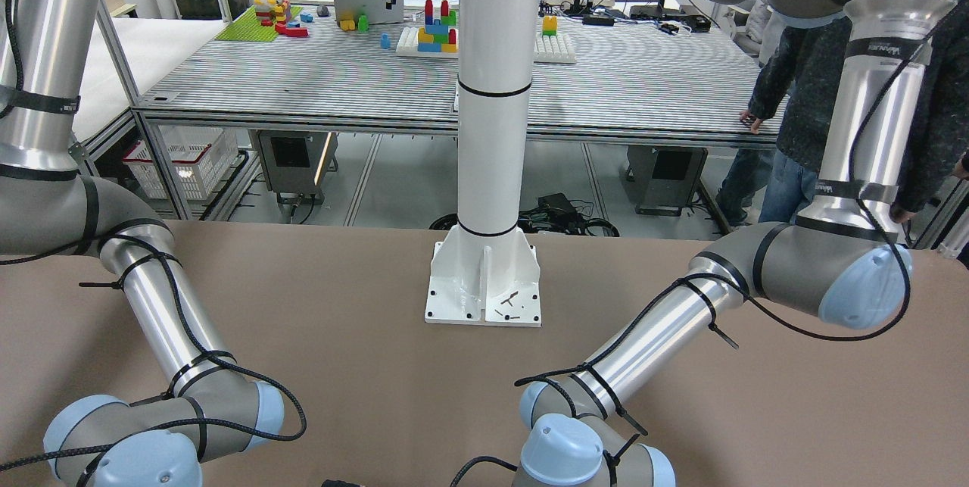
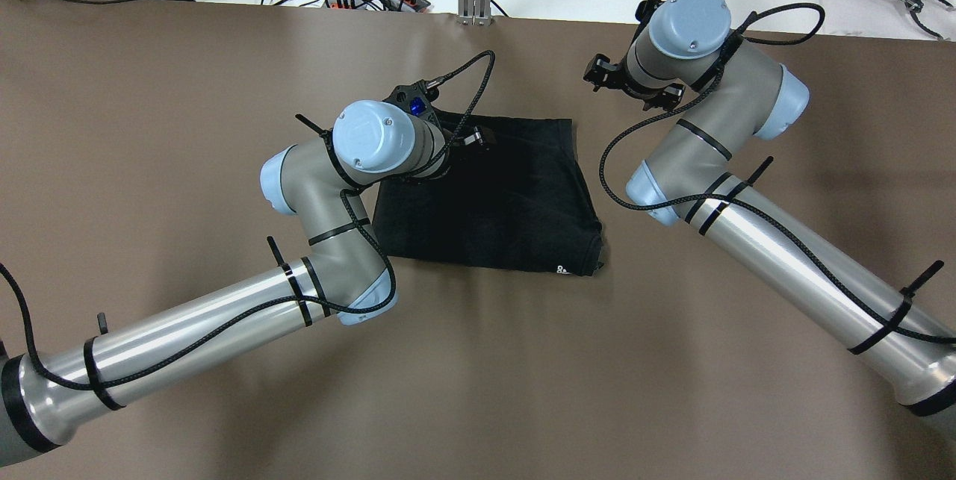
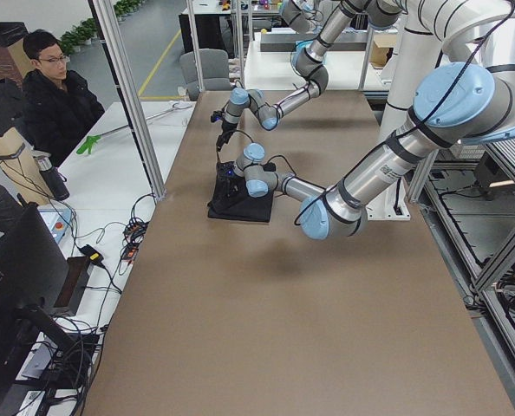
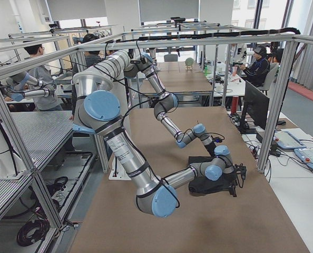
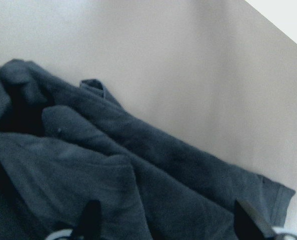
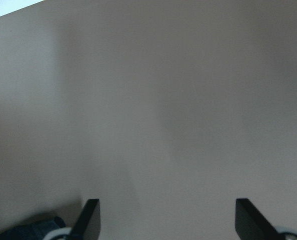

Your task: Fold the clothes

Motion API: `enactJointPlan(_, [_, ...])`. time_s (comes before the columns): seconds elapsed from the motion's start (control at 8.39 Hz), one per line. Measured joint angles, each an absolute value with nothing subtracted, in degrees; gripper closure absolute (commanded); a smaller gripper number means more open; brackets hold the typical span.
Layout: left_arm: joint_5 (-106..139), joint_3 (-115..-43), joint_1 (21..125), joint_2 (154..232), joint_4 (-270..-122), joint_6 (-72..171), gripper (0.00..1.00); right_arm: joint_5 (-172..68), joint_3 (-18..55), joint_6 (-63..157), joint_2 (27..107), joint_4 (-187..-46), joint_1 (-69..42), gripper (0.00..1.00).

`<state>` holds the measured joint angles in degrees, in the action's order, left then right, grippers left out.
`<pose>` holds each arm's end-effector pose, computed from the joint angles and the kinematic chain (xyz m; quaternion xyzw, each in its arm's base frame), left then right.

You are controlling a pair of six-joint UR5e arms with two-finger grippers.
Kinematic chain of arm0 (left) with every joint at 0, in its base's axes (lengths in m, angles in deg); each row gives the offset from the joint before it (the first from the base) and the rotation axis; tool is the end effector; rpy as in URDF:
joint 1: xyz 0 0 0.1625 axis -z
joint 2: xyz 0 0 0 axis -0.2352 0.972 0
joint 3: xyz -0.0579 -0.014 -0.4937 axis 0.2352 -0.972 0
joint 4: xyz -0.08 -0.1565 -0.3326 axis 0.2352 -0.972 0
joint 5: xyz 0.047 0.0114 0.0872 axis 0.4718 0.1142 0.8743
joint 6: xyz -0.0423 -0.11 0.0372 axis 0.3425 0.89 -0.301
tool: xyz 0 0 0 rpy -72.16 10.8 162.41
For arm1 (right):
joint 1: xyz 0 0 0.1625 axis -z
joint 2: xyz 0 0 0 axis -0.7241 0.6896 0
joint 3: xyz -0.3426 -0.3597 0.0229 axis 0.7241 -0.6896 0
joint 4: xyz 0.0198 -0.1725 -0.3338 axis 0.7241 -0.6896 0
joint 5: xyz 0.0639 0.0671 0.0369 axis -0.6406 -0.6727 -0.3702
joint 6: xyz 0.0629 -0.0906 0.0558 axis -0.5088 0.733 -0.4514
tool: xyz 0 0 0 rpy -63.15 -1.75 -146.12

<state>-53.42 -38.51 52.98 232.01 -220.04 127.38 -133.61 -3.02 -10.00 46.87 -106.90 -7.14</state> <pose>0.6196 -0.6761 0.2515 0.1685 0.5453 -0.2853 0.7700 -0.3962 -0.7082 0.4250 0.1217 -0.3776 0.2455 0.8845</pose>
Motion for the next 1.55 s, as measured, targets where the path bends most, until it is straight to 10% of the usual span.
enactJointPlan(0.83, [-53.4, -24.6, 64.2, 233.3, -228.3, 119.6, 0.06, -132.9, -2.7, -7.0, 49.7, -106.0, -7.5, 0.05])
enactJointPlan(1.55, [-70.4, -38.1, 80.8, 215.7, -222.3, 86.6, 0.06, -133.6, -2.1, 20.3, 55.7, -105.0, -15.6, 0.05])
